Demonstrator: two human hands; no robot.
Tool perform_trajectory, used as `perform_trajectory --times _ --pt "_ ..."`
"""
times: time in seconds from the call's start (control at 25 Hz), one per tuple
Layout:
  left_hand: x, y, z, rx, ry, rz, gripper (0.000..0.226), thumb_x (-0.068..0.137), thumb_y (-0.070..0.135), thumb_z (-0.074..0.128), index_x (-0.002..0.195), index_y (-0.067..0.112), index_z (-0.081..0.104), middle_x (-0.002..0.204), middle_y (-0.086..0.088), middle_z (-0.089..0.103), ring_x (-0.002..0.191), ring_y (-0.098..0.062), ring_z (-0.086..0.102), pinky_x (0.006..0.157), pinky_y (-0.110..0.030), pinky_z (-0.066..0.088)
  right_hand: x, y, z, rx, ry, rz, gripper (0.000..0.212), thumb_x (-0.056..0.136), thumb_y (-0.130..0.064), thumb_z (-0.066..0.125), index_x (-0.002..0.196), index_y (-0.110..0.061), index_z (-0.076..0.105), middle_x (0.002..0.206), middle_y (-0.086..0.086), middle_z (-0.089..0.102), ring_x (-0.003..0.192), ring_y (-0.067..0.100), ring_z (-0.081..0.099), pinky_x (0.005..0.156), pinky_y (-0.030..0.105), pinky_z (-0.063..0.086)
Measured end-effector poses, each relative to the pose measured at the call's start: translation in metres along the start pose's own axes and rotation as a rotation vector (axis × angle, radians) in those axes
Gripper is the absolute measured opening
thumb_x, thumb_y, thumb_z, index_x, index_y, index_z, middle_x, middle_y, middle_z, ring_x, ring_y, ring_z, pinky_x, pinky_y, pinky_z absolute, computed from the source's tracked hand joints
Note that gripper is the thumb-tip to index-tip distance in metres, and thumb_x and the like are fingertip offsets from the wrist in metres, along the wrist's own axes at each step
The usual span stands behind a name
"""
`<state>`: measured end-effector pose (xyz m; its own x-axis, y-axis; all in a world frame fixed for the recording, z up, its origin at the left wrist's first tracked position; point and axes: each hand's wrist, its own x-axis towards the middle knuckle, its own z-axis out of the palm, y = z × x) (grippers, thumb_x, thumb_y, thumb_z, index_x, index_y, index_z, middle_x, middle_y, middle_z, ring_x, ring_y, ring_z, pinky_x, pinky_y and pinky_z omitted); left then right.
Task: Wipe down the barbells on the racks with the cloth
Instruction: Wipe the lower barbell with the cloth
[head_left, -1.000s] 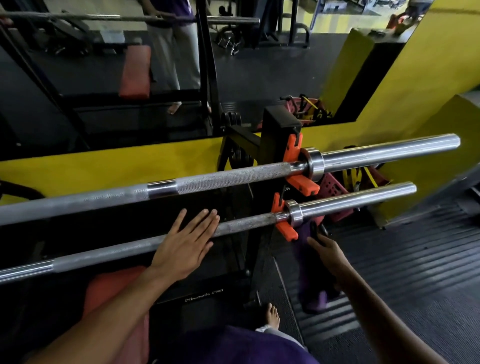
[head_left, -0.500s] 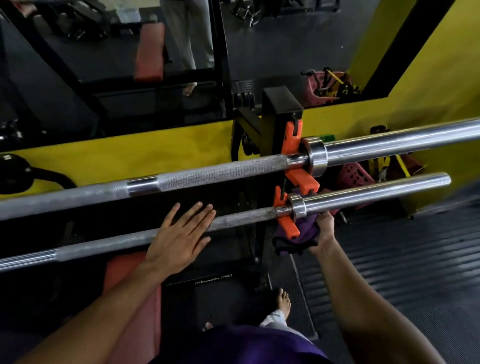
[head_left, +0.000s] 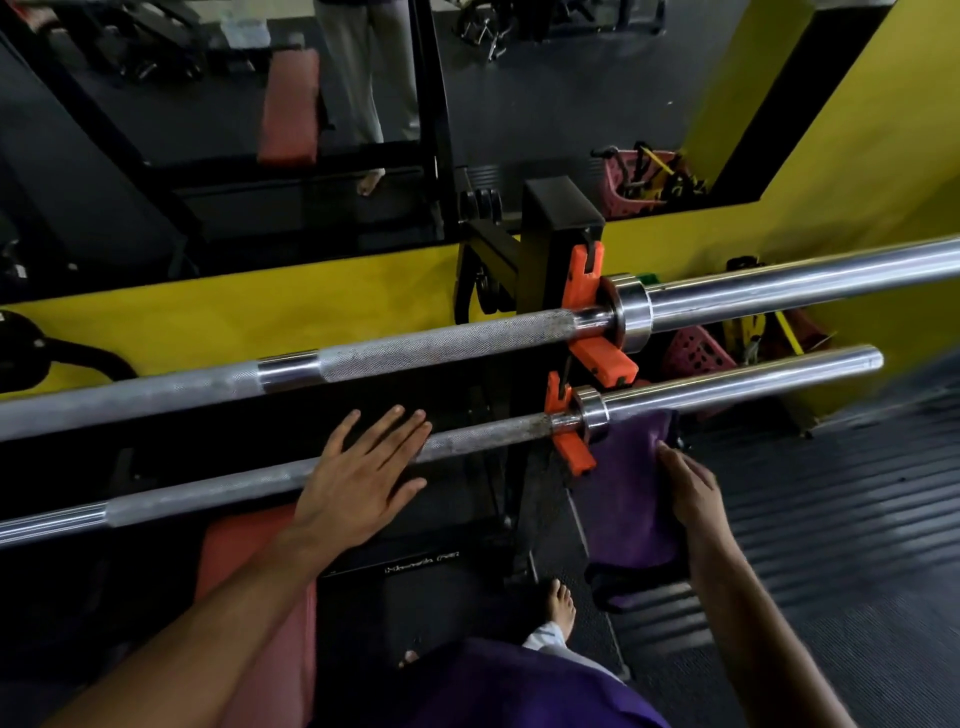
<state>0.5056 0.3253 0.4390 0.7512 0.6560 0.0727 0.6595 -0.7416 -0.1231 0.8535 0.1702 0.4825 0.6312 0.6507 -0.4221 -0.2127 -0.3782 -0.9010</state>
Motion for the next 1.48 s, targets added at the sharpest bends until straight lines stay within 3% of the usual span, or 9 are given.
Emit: perform_trajectory --times 0.12,0.2,0.32,0.56,0.72,0.92,1.08,1.24,1.48 --pt "-0.002 0.0 -0.001 -0.013 -0.01 -0.002 0.068 0.103 0.058 0.031 0.16 0.021 0.025 0.166 0.004 0.024 0.154 -0.017 0.021 0.122 -0.053 0.019 -0.022 -0.016 0.017 -0.445 0.013 -0.621 0.008 0.097 -0.022 0.066 0.092 -0.015 0.066 0.082 -0.004 0.064 0.077 0.009 0.053 0.071 0.03 0.042" --pt "-0.003 -0.001 -0.004 -0.025 -0.021 -0.005 0.068 0.103 0.058 0.031 0.16 0.021 0.028 0.165 0.004 0.026 0.154 -0.016 0.022 0.123 -0.052 0.019 -0.023 -0.017 0.051 -0.752 0.023 -0.873 0.023 0.096 -0.021 0.066 0.116 -0.01 0.065 0.109 0.004 0.065 0.1 0.018 0.055 0.09 0.03 0.044" --pt "-0.003 -0.002 -0.009 -0.036 -0.047 0.012 0.068 0.103 0.058 0.03 0.16 0.021 0.027 0.165 0.004 0.027 0.153 -0.015 0.023 0.122 -0.05 0.02 -0.016 0.001 0.101 -1.082 0.032 -0.827 0.044 0.093 -0.03 0.061 0.133 -0.012 0.057 0.135 0.014 0.056 0.118 0.033 0.052 0.101 0.044 0.046" --pt "-0.005 -0.017 -0.009 -0.104 -0.101 0.135 0.076 0.102 0.062 0.024 0.163 0.021 0.006 0.169 0.003 0.007 0.156 -0.015 0.007 0.127 -0.042 0.015 -0.025 -0.022 0.129 -1.421 0.11 -0.559 0.052 0.088 -0.021 0.061 0.134 -0.005 0.045 0.129 0.022 0.048 0.116 0.041 0.052 0.096 0.047 0.044" --pt "-0.009 -0.037 -0.01 -0.168 -0.122 0.276 0.079 0.103 0.064 0.024 0.162 0.023 -0.008 0.168 0.006 -0.012 0.155 -0.009 -0.012 0.125 -0.032 -0.005 -0.014 -0.068 0.128 -1.091 -0.146 -0.316 0.044 0.091 -0.03 0.063 0.124 -0.003 0.056 0.124 0.024 0.06 0.116 0.041 0.058 0.088 0.035 0.045" --pt "-0.046 -0.084 0.004 -0.179 -0.037 0.163 0.077 0.104 0.064 0.02 0.163 0.02 -0.003 0.171 0.002 -0.001 0.156 -0.01 0.0 0.126 -0.034 0.004 -0.034 -0.057 0.108 -1.079 0.145 -0.604 0.036 0.088 -0.023 0.061 0.121 -0.009 0.054 0.121 0.015 0.055 0.11 0.041 0.056 0.082 0.047 0.048" --pt "-0.07 -0.12 0.01 -0.131 0.009 0.111 0.068 0.107 0.052 0.021 0.163 0.016 0.012 0.169 -0.003 0.016 0.155 -0.018 0.02 0.125 -0.04 0.014 -0.03 -0.027 0.104 -1.025 0.179 -0.706 0.042 0.091 -0.021 0.061 0.131 -0.012 0.05 0.123 0.011 0.047 0.111 0.036 0.052 0.077 0.046 0.051" --pt "-0.075 -0.126 0.014 -0.07 -0.007 0.125 0.064 0.107 0.049 0.018 0.161 0.014 0.019 0.166 -0.003 0.024 0.153 -0.018 0.024 0.124 -0.042 0.015 -0.02 0.007 0.119 -1.019 0.121 -0.852 0.049 0.093 -0.03 0.058 0.138 -0.011 0.052 0.13 0.01 0.052 0.118 0.034 0.052 0.091 0.048 0.049" --pt "-0.074 -0.127 0.012 -0.117 0.002 0.129 0.065 0.108 0.05 0.018 0.161 0.013 0.02 0.166 -0.002 0.024 0.153 -0.016 0.023 0.125 -0.04 0.017 -0.023 0.026 0.158 -0.917 0.322 -0.706 0.027 0.093 -0.028 0.059 0.118 -0.021 0.059 0.113 0.002 0.062 0.115 0.029 0.052 0.1 0.044 0.035"
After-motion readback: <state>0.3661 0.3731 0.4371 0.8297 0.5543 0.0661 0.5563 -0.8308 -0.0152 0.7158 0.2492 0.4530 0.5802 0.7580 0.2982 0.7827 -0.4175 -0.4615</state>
